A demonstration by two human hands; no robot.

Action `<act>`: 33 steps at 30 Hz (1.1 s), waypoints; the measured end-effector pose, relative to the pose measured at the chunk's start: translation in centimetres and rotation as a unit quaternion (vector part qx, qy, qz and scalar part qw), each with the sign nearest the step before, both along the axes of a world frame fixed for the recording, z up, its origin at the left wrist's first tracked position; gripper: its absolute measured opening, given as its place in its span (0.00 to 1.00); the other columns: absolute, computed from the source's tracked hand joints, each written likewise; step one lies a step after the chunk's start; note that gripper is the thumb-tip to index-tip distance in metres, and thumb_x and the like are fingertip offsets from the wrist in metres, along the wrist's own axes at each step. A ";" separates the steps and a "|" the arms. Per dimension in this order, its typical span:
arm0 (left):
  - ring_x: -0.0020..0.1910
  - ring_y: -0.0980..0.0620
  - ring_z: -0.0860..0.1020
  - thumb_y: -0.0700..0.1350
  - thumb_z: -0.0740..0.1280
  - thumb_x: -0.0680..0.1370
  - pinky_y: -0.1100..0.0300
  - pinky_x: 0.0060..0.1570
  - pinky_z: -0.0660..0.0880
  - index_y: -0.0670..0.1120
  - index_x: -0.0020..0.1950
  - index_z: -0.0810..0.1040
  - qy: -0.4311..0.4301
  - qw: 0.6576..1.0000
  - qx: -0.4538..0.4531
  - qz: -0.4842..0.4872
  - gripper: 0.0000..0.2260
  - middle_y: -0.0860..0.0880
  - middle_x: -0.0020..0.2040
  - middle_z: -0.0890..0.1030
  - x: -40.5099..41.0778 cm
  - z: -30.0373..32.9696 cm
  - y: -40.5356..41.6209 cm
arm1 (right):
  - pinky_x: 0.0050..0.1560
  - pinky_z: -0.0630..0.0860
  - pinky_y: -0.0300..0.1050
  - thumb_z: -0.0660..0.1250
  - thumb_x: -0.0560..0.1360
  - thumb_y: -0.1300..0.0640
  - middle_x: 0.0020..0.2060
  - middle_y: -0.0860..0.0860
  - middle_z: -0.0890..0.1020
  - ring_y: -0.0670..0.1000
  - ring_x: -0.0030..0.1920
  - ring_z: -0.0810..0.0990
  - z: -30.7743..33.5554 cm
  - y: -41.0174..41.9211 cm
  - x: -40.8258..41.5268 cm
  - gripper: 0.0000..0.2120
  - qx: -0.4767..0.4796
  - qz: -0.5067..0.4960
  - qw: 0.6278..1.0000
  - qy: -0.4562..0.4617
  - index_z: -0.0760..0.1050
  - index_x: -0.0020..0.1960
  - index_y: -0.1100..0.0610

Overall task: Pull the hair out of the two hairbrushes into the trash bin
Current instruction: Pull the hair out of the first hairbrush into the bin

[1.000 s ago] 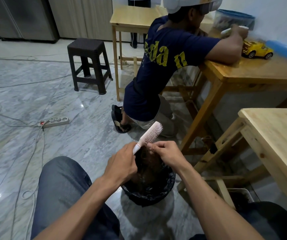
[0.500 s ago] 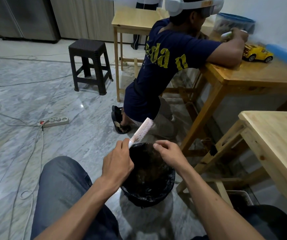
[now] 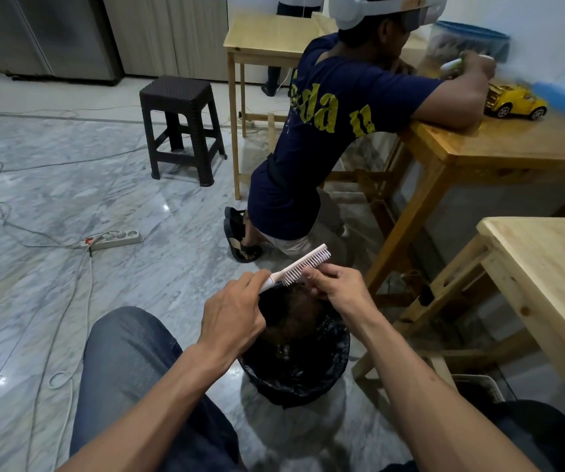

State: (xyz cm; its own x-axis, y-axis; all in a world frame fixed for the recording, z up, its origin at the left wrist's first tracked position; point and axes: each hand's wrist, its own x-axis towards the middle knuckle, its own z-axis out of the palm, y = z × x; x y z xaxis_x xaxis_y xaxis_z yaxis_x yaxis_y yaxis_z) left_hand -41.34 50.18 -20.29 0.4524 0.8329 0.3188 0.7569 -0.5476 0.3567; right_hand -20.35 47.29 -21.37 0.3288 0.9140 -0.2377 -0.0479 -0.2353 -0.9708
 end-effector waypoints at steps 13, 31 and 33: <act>0.33 0.48 0.74 0.35 0.65 0.73 0.58 0.27 0.67 0.52 0.60 0.76 0.002 0.998 -0.018 0.052 0.19 0.53 0.42 0.79 -1.6 -0.5 1.0 | 0.61 0.82 0.57 0.79 0.74 0.55 0.35 0.51 0.87 0.50 0.41 0.82 -0.3 -0.5 0.7 0.04 -0.010 -0.140 0.990 0.005 0.89 0.42 0.54; 0.32 0.47 0.74 0.34 0.68 0.68 0.56 0.26 0.70 0.54 0.58 0.77 0.023 0.998 0.040 -0.048 0.23 0.54 0.39 0.80 -2.5 -0.1 1.9 | 0.67 0.79 0.54 0.69 0.81 0.46 0.62 0.54 0.85 0.55 0.60 0.86 0.8 -0.2 0.3 0.20 -0.046 0.102 0.993 0.035 0.76 0.70 0.52; 0.31 0.47 0.73 0.34 0.69 0.68 0.55 0.30 0.71 0.54 0.58 0.77 0.033 0.996 0.051 -0.068 0.23 0.54 0.39 0.80 -2.7 0.0 2.4 | 0.57 0.82 0.47 0.71 0.80 0.50 0.52 0.55 0.89 0.54 0.51 0.88 0.7 -0.1 0.4 0.12 -0.036 0.108 0.993 0.034 0.82 0.60 0.55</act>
